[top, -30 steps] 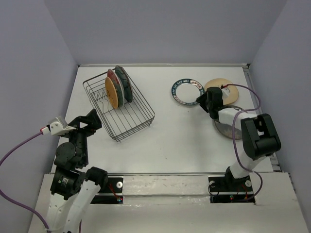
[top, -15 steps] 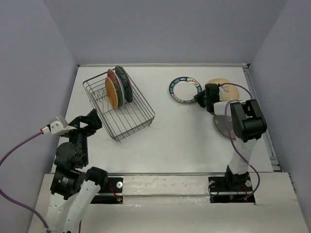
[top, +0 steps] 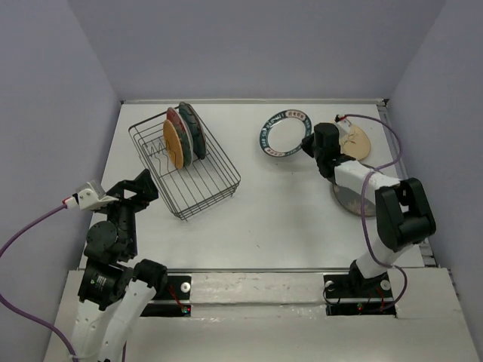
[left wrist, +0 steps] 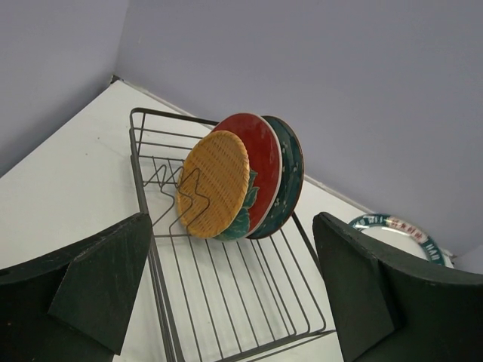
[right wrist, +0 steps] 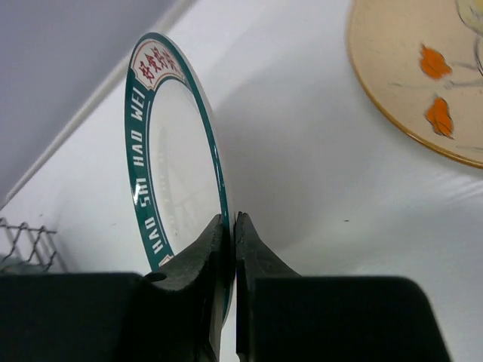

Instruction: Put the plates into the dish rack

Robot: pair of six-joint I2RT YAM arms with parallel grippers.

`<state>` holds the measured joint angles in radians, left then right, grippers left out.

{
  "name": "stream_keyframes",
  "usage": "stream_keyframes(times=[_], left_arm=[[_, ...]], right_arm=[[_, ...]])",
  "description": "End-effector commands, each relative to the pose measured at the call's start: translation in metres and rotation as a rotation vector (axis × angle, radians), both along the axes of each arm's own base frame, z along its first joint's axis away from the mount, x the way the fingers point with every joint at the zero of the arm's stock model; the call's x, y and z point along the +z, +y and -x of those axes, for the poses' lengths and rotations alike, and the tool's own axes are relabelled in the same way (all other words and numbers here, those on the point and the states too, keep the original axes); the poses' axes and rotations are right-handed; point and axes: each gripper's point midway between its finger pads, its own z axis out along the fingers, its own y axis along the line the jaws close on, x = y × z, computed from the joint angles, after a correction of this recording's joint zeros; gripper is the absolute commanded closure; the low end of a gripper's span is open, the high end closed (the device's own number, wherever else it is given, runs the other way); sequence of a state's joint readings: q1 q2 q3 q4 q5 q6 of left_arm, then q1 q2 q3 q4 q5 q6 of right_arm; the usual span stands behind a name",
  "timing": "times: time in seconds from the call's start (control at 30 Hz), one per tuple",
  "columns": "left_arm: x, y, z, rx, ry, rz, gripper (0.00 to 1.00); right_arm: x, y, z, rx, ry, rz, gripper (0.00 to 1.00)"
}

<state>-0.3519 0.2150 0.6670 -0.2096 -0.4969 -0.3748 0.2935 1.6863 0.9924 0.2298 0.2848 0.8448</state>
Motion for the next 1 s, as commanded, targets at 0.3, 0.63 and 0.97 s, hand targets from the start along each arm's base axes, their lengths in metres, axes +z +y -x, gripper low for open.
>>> stream_keyframes(times=[0.3,0.63,0.97], left_arm=[[0.009,0.017,0.004,0.087,-0.039,0.04,0.01],[0.014,0.027,0.013,0.132,-0.066,0.081,0.01],[0.018,0.036,0.024,0.173,-0.09,0.12,0.01]], right_arm=[[0.297,0.124,0.055,0.008,-0.531,0.399,0.93],[0.348,0.263,0.068,0.065,-0.63,0.504,0.93],[0.294,0.351,0.072,0.161,-0.641,0.58,0.93]])
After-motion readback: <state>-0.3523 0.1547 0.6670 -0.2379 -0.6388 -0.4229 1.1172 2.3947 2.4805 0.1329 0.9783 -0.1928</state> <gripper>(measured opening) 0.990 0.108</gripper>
